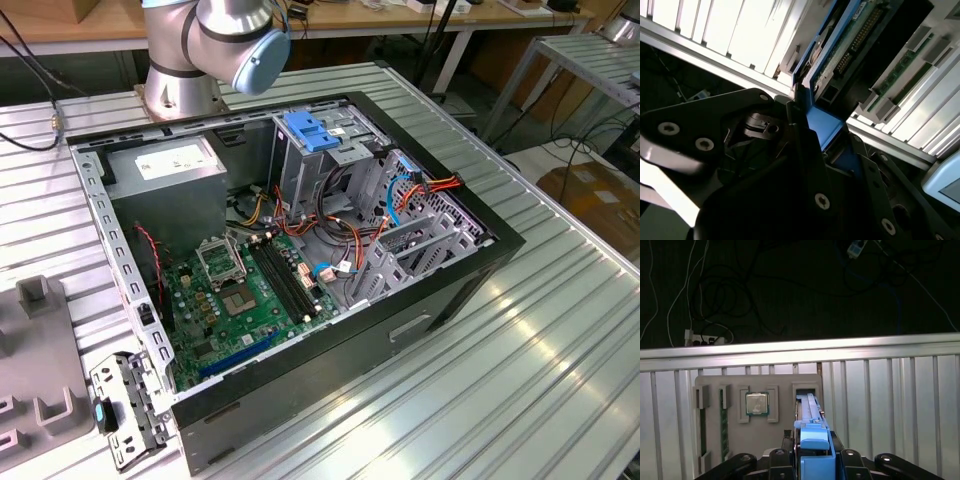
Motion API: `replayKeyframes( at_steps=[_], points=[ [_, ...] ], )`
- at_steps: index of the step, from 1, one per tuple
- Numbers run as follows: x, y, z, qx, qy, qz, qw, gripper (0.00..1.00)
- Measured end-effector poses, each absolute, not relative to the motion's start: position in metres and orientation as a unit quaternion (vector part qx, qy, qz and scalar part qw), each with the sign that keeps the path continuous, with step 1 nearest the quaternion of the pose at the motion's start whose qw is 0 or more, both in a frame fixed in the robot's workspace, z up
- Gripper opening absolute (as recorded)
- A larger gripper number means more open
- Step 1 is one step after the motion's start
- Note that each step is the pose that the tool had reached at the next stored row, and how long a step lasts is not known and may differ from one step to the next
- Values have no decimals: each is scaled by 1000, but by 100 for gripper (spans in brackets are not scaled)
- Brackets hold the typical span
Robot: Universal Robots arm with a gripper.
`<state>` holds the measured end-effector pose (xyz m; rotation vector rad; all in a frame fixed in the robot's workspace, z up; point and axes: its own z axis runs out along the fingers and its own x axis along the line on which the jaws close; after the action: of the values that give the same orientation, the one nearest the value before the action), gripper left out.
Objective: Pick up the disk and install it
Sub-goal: 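Pick up the disk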
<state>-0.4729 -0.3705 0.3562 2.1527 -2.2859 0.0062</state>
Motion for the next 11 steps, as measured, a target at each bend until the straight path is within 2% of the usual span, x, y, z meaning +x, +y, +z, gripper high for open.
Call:
replayKeyframes(
  at_steps=[11],
  points=[
    [-473,-370,376,686,-728,2,1,37]
  ],
)
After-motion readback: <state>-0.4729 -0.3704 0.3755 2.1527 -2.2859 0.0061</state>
